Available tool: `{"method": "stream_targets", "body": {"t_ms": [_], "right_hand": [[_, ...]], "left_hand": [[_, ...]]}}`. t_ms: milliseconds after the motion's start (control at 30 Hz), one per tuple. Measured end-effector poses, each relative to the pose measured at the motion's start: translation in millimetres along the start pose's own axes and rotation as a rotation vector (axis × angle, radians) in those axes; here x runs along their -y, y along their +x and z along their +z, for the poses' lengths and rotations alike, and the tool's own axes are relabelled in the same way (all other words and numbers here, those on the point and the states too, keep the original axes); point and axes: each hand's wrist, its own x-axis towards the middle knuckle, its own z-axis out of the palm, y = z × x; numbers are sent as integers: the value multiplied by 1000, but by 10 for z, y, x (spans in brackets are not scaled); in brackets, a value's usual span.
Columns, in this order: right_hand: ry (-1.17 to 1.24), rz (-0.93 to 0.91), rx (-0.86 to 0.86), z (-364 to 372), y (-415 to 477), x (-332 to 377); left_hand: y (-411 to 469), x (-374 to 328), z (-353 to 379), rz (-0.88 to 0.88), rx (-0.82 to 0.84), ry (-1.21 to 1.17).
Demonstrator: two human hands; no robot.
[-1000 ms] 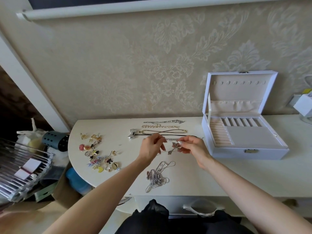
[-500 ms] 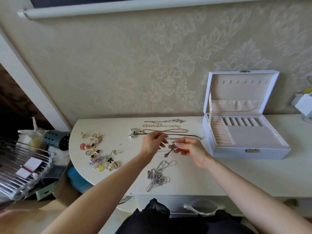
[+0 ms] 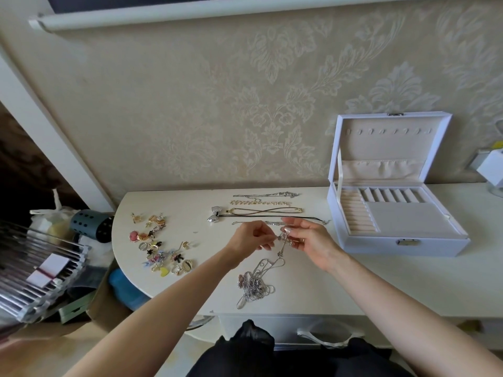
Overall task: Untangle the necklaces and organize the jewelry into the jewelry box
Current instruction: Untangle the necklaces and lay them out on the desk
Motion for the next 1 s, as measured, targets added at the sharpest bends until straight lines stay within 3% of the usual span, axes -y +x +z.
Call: {"method": "stream_targets", "body": {"t_ms": [167, 400, 667, 800, 1000], "right_hand": [[116, -14, -17, 20, -2, 4], [180, 16, -78, -32, 18, -5], [299, 15, -81, -41, 11, -37], [249, -15, -109, -56, 18, -40], [-19, -29, -226, -38, -3, -56]], "left_hand": [[-10, -39, 42, -15, 69, 0], [-40, -34, -38, 17, -63, -125], [-73, -5, -82, -50, -64, -170], [-55, -34, -63, -60, -135, -229], [-55, -19, -63, -12, -169, -306]]}}
